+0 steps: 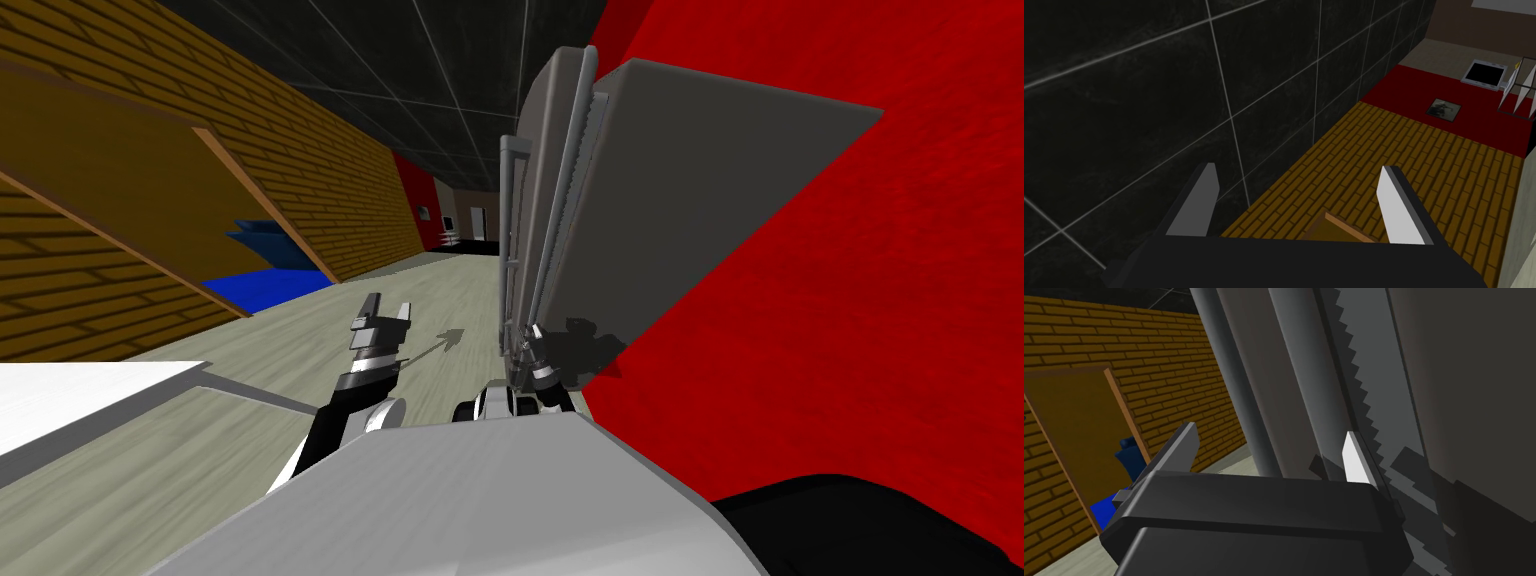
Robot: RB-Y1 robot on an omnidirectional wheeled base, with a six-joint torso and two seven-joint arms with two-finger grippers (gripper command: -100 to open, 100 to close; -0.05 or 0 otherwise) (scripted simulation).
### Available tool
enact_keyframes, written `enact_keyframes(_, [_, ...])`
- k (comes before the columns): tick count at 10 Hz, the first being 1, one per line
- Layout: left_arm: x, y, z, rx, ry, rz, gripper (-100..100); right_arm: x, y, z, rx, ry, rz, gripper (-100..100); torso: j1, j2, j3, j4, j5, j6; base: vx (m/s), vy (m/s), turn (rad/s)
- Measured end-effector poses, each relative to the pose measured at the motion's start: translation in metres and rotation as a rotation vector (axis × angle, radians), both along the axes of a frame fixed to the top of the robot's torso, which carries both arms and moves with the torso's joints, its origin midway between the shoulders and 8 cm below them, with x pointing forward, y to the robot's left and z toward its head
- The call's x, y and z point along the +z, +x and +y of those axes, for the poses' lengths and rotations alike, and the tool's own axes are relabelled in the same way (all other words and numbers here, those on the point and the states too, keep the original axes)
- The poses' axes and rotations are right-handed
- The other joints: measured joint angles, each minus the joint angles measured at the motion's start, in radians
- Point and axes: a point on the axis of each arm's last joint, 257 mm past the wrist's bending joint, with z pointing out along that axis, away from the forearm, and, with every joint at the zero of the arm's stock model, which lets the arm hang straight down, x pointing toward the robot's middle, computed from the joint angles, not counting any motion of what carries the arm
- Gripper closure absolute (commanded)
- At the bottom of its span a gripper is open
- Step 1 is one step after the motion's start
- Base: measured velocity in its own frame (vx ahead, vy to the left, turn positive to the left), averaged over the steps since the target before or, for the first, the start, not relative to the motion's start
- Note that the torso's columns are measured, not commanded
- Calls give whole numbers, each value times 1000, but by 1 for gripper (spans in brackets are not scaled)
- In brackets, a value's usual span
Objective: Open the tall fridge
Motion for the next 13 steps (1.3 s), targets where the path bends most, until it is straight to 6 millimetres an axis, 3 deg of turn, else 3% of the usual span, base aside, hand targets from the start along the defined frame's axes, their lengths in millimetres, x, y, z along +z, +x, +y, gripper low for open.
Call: enact_keyframes(13, [0,0,0,0,0,0,0,-54,2,27,166,378,230,-100,-1,-10,-5,-4,-1,0,16,3,-8])
